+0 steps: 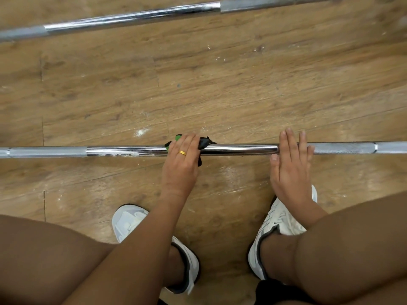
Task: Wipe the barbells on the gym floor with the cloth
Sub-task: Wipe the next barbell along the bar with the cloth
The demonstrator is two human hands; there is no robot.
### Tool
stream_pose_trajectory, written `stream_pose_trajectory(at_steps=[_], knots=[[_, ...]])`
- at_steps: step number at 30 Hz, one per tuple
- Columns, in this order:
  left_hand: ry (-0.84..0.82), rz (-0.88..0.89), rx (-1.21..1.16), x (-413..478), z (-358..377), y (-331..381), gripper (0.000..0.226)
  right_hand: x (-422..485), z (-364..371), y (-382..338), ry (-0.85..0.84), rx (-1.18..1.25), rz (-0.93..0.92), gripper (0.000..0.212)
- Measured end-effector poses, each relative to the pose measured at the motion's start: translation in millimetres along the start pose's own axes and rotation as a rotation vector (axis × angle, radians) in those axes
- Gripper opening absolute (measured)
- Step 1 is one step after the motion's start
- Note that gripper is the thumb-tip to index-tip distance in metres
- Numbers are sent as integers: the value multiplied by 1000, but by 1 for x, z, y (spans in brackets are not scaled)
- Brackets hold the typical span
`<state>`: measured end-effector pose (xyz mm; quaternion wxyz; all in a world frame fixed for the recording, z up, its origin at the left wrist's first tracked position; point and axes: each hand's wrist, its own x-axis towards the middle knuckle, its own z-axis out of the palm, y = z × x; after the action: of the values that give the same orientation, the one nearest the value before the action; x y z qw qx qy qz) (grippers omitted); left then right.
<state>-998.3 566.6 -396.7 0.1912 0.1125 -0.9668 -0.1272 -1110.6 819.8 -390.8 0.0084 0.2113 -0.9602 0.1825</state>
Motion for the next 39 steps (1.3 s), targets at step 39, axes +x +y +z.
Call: stream_pose_trajectory(at_steps=[39], knots=[[-848, 461, 319, 205, -23, -46, 76, 175, -7, -1, -221, -98, -61, 79]])
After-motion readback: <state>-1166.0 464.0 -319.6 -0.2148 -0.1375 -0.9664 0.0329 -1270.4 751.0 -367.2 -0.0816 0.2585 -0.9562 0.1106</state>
